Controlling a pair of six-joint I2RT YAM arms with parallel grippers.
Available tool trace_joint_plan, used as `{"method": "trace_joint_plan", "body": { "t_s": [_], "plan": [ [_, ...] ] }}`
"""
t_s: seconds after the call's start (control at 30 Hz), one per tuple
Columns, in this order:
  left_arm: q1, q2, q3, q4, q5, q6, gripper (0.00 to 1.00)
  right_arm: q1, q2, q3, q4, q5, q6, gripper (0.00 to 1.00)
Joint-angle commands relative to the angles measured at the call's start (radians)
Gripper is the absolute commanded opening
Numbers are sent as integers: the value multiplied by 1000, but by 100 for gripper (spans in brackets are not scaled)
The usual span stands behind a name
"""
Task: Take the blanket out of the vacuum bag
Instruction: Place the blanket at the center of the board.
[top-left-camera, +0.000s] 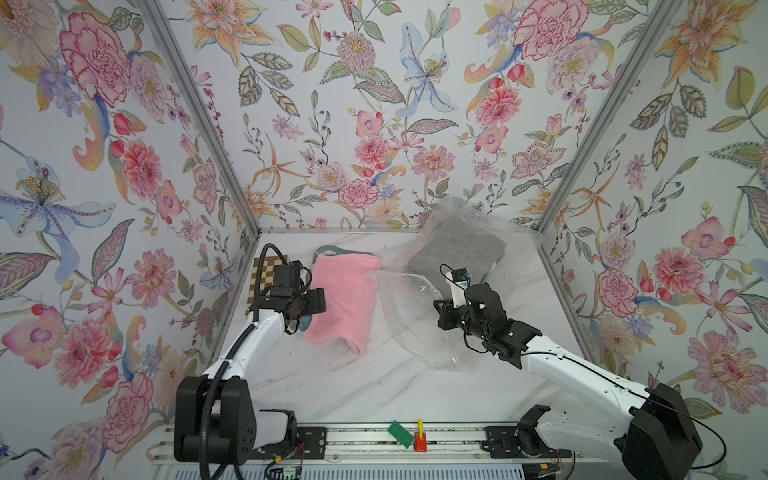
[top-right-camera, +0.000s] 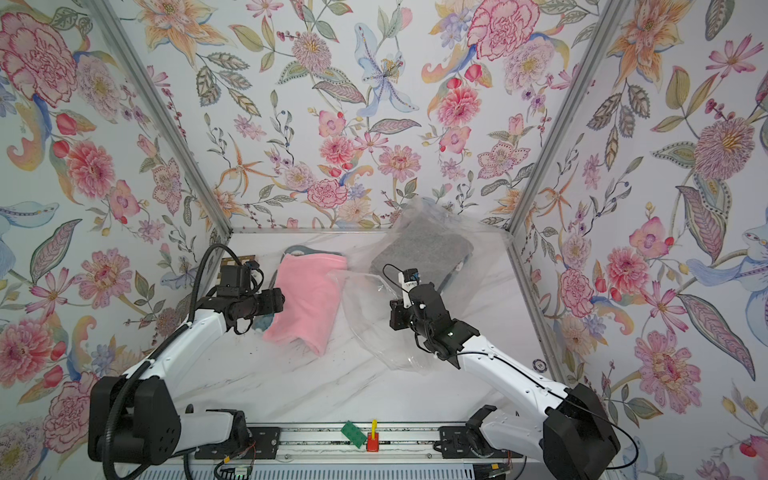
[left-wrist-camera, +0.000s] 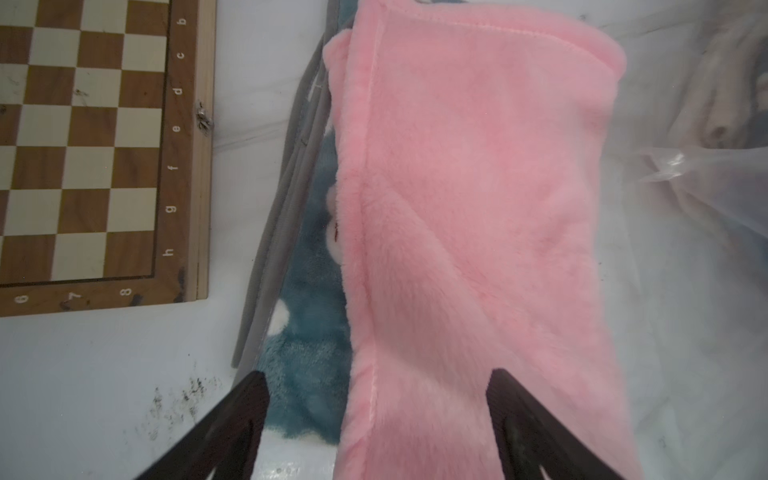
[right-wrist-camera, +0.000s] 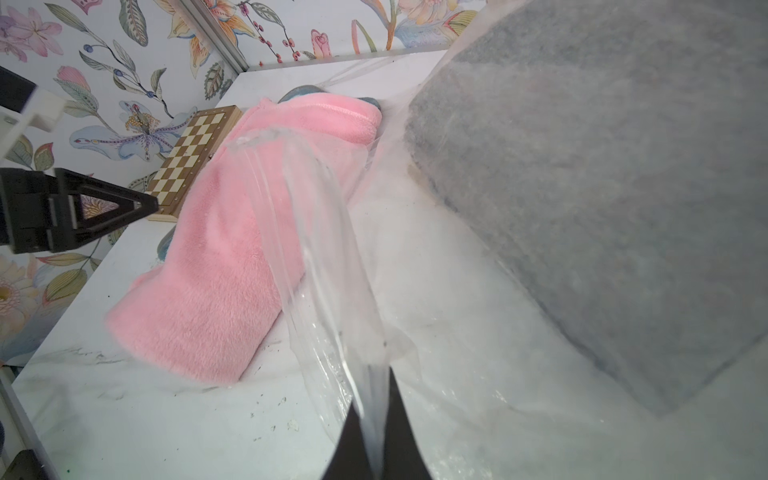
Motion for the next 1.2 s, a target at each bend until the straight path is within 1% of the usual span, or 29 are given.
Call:
{"method": "trace_joint_plan", "body": {
  "t_s": [0.0,0.13,0.23,0.27,0.3,0.37,0.5,0.57,0.63,0.73,0.87,0.97,1.07,1.1,1.17],
  "plan": [
    [14,65,-24,218,1,-8,84,-2,-11,-16,3,13,9,0],
    [23,166,-27,302,66,-17,79,-5,-13,-17,5,12,8,0],
    [23,204,-30,346,95,-37,77,-6,-10,-16,1,10,8,0],
    [22,204,-29,357,114,-43,75,-7,-10,-16,1,9,8,0],
    [23,242,-31,369,133,-49,74,-7,-10,-15,0,8,8,0],
    [23,261,-35,396,189,-69,71,-7,-9,-13,-2,4,10,0],
    [23,299,-43,425,250,-102,65,-5,-8,-10,-2,1,13,0],
    [23,326,-33,401,275,-97,63,-5,-8,-10,-2,2,14,0],
    [23,335,-39,413,300,-103,55,-4,-9,-8,-6,1,14,0],
    [23,320,-49,426,307,-112,43,-4,-16,-8,-11,5,14,0],
    [23,297,-33,404,315,-110,19,-4,-19,-8,-11,7,14,0],
    [22,270,-22,382,314,-114,12,-2,-17,-7,-9,6,16,0],
    [15,238,-11,364,310,-121,2,-1,-13,-8,-5,6,16,0],
    [14,230,-7,357,310,-123,0,-1,-14,-9,-4,5,16,0],
    [12,221,-1,352,318,-131,0,0,-11,-11,0,6,14,0]
  ]
}}
